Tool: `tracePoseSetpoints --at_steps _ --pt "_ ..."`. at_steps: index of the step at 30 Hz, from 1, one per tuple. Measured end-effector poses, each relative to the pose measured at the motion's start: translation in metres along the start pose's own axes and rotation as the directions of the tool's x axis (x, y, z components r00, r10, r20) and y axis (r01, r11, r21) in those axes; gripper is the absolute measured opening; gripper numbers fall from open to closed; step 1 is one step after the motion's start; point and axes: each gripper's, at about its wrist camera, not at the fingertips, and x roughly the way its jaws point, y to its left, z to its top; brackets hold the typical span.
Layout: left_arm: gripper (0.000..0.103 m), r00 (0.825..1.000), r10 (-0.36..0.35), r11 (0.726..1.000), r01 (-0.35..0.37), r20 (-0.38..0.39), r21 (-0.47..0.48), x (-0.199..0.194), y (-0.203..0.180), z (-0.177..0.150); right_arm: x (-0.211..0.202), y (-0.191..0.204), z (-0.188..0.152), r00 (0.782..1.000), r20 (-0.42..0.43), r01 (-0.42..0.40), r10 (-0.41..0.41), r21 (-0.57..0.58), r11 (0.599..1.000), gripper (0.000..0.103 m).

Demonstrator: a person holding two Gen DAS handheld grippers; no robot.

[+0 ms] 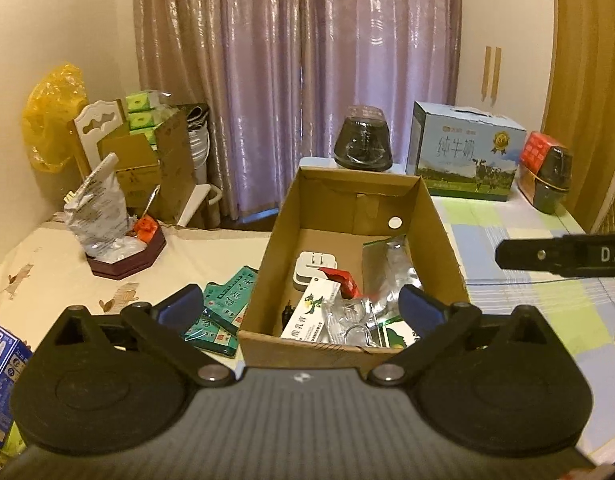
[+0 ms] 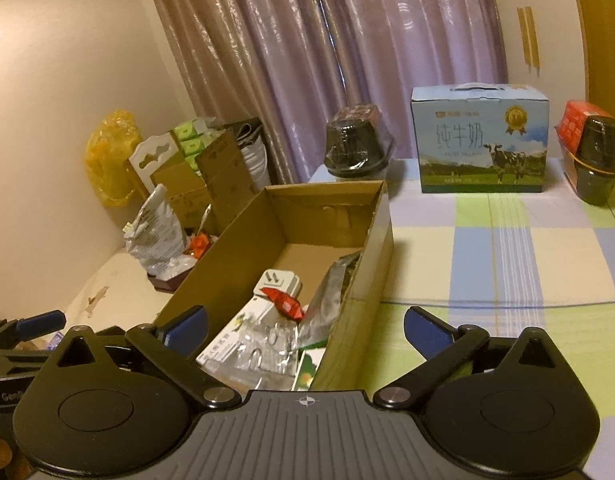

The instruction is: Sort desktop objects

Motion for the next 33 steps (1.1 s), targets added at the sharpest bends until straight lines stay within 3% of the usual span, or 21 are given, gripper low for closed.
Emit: tracePoseSetpoints --at_steps 19,33 --pt "0.102 0.998 -0.052 0.998 0.050 -0.037 -0.048 -0.059 -0.016 -0.010 -0.062 0.008 -0.035 0.998 -0.061 0.023 -0.021 0.022 0.999 0.101" --pt "0.101 0.997 -0.001 1.000 0.002 0.071 -0.025 -0.096 -0.020 -0.024 -0.088 0.023 -0.044 0.998 -0.052 0.044 -0.045 -0.018 0.999 0.101"
